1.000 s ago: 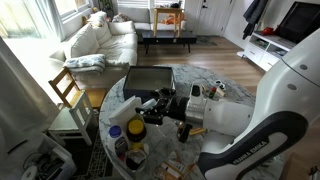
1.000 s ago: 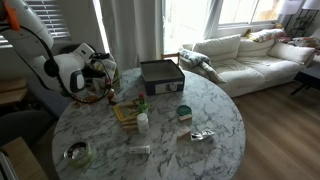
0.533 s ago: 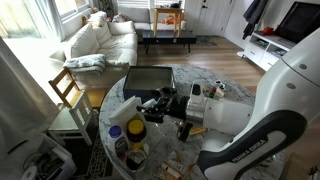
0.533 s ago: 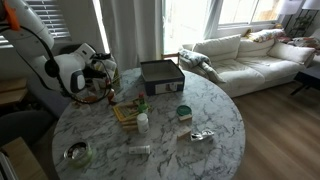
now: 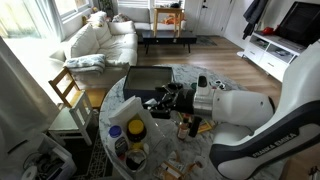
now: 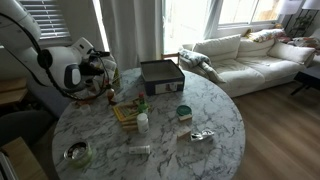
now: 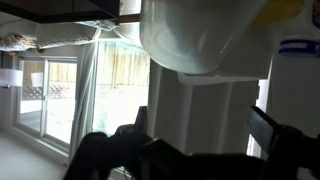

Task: Pick up the clear measuring cup and place it upside down in the clear storage container

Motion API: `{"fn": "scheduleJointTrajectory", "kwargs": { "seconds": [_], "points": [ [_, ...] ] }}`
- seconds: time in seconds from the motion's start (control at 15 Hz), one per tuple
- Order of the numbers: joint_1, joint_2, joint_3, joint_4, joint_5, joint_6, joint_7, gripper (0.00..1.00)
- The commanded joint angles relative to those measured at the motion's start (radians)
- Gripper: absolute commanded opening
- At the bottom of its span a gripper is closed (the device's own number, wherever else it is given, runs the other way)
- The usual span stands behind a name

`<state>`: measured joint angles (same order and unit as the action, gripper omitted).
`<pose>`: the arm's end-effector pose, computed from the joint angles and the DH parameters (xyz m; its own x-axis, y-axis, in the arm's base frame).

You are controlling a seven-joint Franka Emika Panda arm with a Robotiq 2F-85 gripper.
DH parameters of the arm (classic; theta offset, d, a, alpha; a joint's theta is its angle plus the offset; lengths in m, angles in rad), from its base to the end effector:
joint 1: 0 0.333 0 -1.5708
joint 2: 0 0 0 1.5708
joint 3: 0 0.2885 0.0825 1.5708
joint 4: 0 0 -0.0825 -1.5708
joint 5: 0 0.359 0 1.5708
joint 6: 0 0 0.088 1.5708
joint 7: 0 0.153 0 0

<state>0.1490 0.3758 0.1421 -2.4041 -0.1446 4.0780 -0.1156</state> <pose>0.5270 0.1798 0.3107 0.1920 0.2109 0.9585 0.4294 -0.8962 0.1112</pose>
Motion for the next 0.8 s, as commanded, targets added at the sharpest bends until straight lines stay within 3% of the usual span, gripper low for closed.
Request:
{"fn": "scheduleJointTrajectory", "kwargs": {
  "seconds": [0.0, 0.07, 0.2, 0.4, 0.47, 0.6, 0.73],
  "points": [
    [-0.039, -0.186, -0.001, -0.107, -0.081, -0.193, 0.084, 1.00],
    [-0.055, -0.226, 0.002, -0.128, -0.117, -0.263, 0.115, 0.99],
    [-0.088, -0.293, 0.009, -0.155, -0.204, -0.399, 0.191, 0.74],
    [-0.141, -0.343, 0.031, -0.173, -0.440, -0.558, 0.402, 0.56],
    [-0.152, -0.347, 0.037, -0.174, -0.520, -0.585, 0.475, 0.51],
    [-0.167, -0.342, 0.040, -0.182, -0.661, -0.609, 0.600, 0.28],
    [-0.178, -0.336, 0.036, -0.187, -0.766, -0.622, 0.690, 0.15]
  ]
}}
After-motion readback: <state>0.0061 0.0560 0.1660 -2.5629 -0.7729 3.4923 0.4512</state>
